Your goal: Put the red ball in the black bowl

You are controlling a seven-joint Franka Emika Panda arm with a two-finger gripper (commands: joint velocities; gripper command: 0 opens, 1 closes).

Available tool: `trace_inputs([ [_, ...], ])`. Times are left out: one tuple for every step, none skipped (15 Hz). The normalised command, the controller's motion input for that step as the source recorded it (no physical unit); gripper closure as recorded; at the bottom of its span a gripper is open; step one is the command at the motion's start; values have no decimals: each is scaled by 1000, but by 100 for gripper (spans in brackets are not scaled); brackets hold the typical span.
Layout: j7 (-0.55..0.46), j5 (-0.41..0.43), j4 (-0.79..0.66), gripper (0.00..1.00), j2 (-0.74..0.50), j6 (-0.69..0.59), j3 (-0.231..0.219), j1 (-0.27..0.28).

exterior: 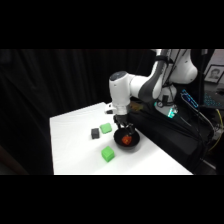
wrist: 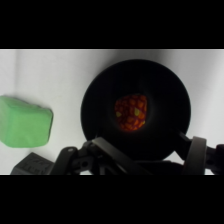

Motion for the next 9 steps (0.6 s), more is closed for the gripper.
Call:
trace_inputs([
  [13, 8, 12, 0, -364, -352, -16, 9],
  [13, 12, 30, 0, -365, -358, -20, 8],
  [12, -3, 46, 0, -371, -356, -25, 9],
  [6, -10, 61, 0, -378, -350, -28, 9],
  [20, -26, 79, 0, -376, -356, -32, 10],
  [41, -42, 96, 0, -361, -356, -38, 7],
  [61, -72, 116, 0, -324, -355, -43, 3],
  [61, -85, 147, 0, -287, -389, -47, -5],
  [80, -99, 156, 0, -258, -384, -44, -8],
])
